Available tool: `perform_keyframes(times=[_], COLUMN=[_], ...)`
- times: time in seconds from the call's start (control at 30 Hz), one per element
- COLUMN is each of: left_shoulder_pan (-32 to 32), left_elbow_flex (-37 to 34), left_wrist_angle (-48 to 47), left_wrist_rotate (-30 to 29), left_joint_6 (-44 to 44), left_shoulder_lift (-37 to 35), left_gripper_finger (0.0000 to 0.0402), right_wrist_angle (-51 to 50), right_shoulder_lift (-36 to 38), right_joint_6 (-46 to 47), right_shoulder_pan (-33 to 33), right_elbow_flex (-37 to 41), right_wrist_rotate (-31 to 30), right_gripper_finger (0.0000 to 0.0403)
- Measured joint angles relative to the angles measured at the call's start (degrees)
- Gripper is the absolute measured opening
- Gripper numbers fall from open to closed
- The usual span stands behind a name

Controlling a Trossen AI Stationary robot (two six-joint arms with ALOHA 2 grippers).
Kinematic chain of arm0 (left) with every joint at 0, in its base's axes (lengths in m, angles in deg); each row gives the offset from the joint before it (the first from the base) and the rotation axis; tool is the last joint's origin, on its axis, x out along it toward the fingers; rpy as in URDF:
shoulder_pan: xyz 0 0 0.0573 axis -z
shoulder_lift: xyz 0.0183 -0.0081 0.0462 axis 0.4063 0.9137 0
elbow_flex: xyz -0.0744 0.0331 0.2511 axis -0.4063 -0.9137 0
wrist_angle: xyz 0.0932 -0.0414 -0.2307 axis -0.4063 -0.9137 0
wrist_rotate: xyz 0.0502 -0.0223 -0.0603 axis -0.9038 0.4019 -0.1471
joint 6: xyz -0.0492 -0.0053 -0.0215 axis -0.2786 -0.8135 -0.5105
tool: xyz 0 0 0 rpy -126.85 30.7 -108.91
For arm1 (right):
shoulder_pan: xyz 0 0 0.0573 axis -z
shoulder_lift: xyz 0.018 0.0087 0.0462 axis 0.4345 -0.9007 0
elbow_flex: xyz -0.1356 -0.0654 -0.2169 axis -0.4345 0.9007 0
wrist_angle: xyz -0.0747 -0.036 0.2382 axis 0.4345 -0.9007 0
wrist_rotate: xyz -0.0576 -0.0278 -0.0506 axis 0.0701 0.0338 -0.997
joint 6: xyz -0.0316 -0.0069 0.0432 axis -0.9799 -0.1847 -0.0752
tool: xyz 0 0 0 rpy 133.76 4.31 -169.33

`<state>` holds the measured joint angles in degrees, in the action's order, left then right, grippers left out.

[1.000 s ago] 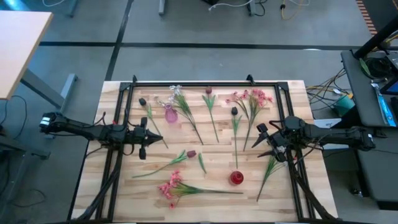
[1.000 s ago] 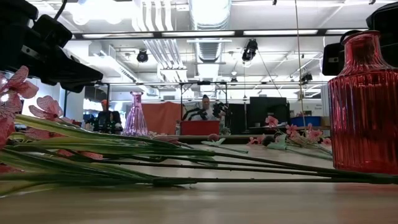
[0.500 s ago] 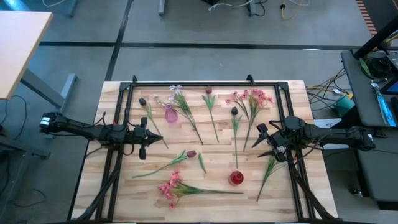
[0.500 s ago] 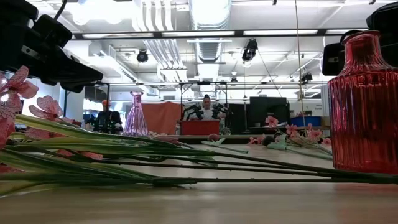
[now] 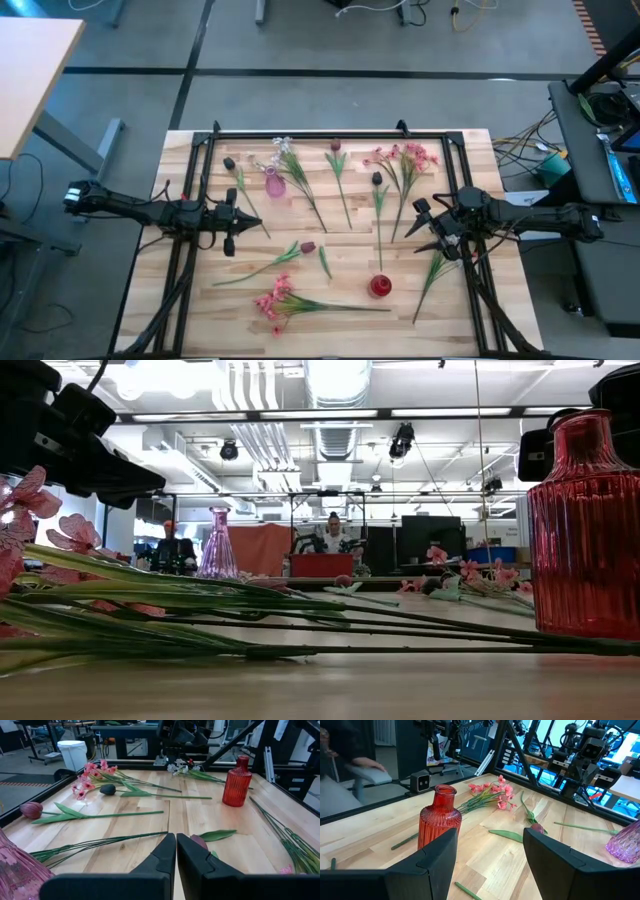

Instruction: Sort flowers into vase by color

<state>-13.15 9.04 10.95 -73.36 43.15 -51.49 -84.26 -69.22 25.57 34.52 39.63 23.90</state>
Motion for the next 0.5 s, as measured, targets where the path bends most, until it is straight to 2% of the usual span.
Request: perform_keyframes(times=[0.5], left_shoulder_pan=[0.0], left_elbow_flex=[0.0], left_wrist_angle=[0.5], left_wrist_rotate=[0.0], left_joint_6=[0.2], left_shoulder_lift=[0.0], left_gripper_finger=[0.0], right_wrist_angle=[0.4], right_shoulder_lift=[0.0], right_joint_6=[-0.1], right_shoulder_pan=[0.0], right_elbow_flex=[0.0], right_wrist_rotate=[-0.2], right_gripper_finger=[0.0219])
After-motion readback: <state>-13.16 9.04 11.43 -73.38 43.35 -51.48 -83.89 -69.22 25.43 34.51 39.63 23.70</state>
